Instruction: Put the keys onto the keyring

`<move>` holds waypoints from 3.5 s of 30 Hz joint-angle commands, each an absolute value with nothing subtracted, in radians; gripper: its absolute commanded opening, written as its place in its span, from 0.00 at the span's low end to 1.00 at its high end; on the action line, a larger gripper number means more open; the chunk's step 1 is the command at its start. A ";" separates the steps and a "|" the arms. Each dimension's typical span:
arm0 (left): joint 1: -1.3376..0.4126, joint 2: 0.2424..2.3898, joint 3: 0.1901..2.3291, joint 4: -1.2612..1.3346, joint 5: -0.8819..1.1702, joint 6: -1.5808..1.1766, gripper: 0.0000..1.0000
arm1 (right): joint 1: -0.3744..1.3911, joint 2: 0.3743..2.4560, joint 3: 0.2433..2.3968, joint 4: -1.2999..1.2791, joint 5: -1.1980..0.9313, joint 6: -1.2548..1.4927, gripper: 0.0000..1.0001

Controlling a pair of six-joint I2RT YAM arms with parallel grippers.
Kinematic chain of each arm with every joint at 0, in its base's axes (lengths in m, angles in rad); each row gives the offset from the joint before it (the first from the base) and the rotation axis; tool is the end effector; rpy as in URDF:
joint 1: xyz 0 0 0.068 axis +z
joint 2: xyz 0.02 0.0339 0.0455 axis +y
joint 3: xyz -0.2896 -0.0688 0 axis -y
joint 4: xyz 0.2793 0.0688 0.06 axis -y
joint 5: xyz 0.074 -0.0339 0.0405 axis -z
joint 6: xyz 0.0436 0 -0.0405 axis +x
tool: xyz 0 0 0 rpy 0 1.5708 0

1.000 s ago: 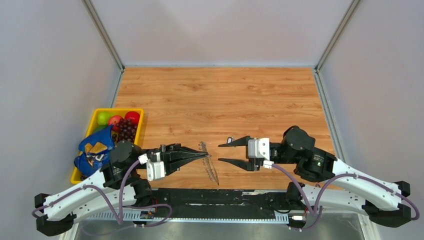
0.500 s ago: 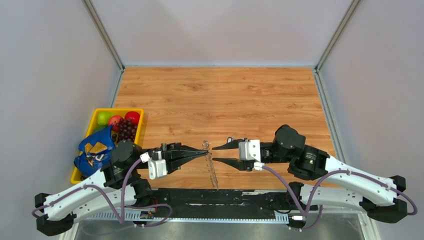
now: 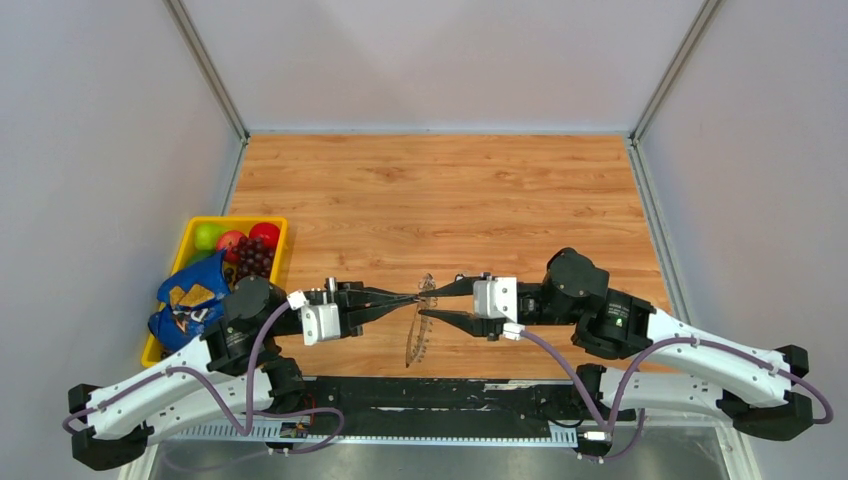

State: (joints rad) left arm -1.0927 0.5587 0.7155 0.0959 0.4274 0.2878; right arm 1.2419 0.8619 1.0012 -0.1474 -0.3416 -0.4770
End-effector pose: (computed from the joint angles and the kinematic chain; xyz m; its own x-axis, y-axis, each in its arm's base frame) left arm 0.0534 -0.1424 0.3983 0.3921 -0.1952 -0.8990 0.9192 0.1228 0.3742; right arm 0.0556 0.2080 0.4306 0.4568 -0.0010 -0.8896 -0.8895 -0.0148 -0.4567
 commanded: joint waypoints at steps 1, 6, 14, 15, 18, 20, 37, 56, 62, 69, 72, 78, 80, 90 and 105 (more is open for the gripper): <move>-1.096 0.571 0.778 0.109 0.421 0.241 0.00 | 1.249 0.863 1.048 -0.108 -0.315 -0.488 0.29; -1.095 0.573 0.784 0.095 0.419 0.241 0.00 | 1.250 0.869 1.055 -0.107 -0.320 -0.481 0.19; -1.096 0.574 0.787 0.088 0.417 0.241 0.00 | 1.251 0.874 1.063 -0.108 -0.322 -0.478 0.00; -1.095 0.572 0.788 0.087 0.418 0.240 0.00 | 1.252 0.874 1.062 -0.109 -0.320 -0.478 0.00; -1.095 0.566 0.790 0.081 0.418 0.238 0.00 | 1.253 0.864 1.058 -0.109 -0.302 -0.478 0.00; -1.096 0.561 0.795 0.064 0.421 0.241 0.00 | 1.253 0.853 1.054 -0.109 -0.300 -0.477 0.00; -1.095 0.441 0.791 -0.030 0.482 0.272 0.30 | 1.253 0.791 1.036 -0.108 -0.369 -0.433 0.00; -1.095 0.568 0.761 0.050 0.343 0.135 0.32 | 1.253 0.695 0.991 -0.132 -0.194 -0.352 0.00; -1.095 0.697 0.780 0.006 0.174 0.026 0.38 | 1.253 0.648 1.020 -0.256 0.068 -0.185 0.00; -1.095 0.798 0.680 0.155 0.028 -0.034 0.49 | 1.253 0.551 0.994 -0.360 0.314 -0.017 0.00; -1.095 0.868 0.673 0.195 -0.056 -0.054 0.54 | 1.253 0.514 0.985 -0.407 0.460 0.059 0.00; -1.038 1.047 0.682 0.289 0.011 -0.114 0.60 | 1.253 0.477 0.953 -0.442 0.541 0.141 0.00; -0.974 1.108 0.676 0.349 0.101 -0.174 0.59 | 1.254 0.466 0.938 -0.442 0.547 0.152 0.00; -0.784 1.509 0.833 0.445 0.381 -0.318 0.62 | 1.253 0.403 0.891 -0.444 0.527 0.187 0.00; -0.696 1.909 1.021 0.444 0.611 -0.362 0.60 | 1.252 0.340 0.948 -0.541 0.548 0.211 0.00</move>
